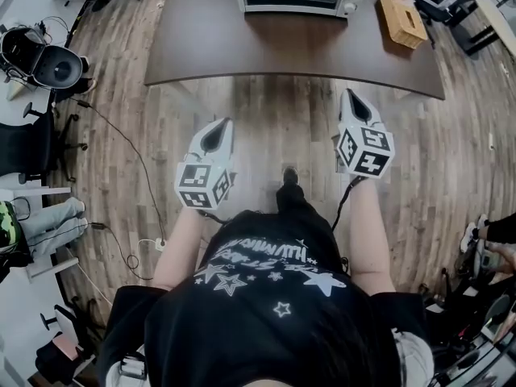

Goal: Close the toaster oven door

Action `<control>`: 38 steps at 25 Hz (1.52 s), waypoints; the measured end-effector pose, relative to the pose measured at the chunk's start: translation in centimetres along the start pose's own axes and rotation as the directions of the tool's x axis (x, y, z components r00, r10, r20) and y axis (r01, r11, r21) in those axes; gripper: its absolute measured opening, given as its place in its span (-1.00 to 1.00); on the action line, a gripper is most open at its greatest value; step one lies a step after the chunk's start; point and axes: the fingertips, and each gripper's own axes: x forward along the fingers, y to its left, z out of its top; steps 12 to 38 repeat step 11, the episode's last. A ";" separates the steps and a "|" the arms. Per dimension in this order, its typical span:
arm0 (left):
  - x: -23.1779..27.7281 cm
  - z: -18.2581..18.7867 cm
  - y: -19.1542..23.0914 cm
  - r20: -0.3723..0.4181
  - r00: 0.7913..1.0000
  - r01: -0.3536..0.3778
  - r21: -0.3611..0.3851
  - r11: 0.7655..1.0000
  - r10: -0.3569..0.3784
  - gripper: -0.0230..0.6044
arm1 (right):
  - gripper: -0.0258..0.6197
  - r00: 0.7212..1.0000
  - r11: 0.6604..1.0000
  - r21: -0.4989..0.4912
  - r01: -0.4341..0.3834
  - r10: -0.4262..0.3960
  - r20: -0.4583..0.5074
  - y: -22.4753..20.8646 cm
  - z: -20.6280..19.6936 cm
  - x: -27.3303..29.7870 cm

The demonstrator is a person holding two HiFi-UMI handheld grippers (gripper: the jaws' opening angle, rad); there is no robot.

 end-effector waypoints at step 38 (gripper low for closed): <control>-8.6 -2.8 -0.2 -0.004 1.000 0.024 -0.004 1.000 -0.024 -0.89 | -0.91 1.000 1.000 0.013 0.012 -0.012 -0.012 5.5 -3.8 -7.9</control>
